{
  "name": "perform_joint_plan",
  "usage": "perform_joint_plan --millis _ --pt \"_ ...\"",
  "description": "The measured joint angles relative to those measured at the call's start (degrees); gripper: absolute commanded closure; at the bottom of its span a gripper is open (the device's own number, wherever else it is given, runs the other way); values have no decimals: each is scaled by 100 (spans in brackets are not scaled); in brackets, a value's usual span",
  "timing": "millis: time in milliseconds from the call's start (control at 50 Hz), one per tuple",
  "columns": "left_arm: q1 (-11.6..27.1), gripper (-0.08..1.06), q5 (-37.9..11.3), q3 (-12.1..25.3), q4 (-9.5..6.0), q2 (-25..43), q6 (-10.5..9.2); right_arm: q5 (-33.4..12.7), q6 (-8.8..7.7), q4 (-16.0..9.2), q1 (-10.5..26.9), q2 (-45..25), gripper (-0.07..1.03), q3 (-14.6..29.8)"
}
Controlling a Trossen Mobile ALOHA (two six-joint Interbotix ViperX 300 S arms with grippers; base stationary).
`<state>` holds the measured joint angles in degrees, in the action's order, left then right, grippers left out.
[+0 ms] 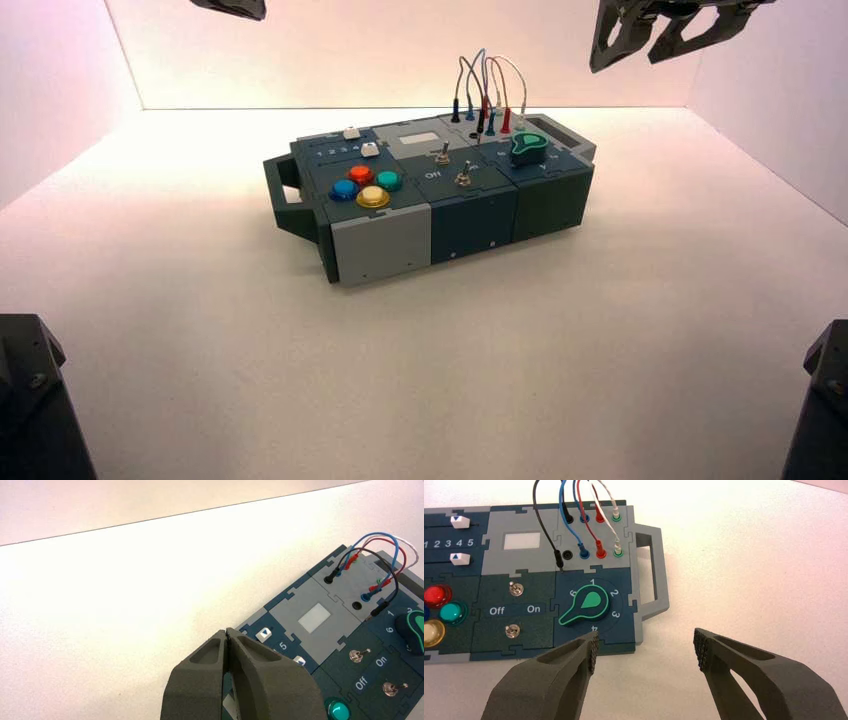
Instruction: Flip the bottom switch off with the right gripper.
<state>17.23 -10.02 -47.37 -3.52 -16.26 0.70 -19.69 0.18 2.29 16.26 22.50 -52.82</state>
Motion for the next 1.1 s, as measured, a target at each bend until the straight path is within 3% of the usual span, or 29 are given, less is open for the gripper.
perform_joint_plan --millis 540,620,660,720,820,880,900,960,1100 --pt "9 101 -220 0 -18 0 0 -299 0 -9 0 18 -2 9" --pt "18 101 -299 0 -44 0 0 -615 0 -79 0 35 -2 114" --pt "44 101 -431 0 -88 -9 -35 -1002 0 -158 9 88 -2 299" --pt "79 101 -668 35 -229 -53 -114 -1310 0 -176 9 88 0 475" --pt "185 101 -1195 193 -378 -141 -132 -1564 0 -220 9 97 13 624" --pt "220 101 -1600 325 -404 -185 -132 -1758 0 -290 18 97 33 712" --pt "229 101 -1854 404 -413 -193 -141 -1881 0 -352 18 97 46 773" --pt "220 101 -2171 475 -422 -193 -141 -2021 -9 -422 18 97 53 826" --pt "220 101 -2918 545 -554 -193 -176 -2303 -26 -642 18 105 55 958"
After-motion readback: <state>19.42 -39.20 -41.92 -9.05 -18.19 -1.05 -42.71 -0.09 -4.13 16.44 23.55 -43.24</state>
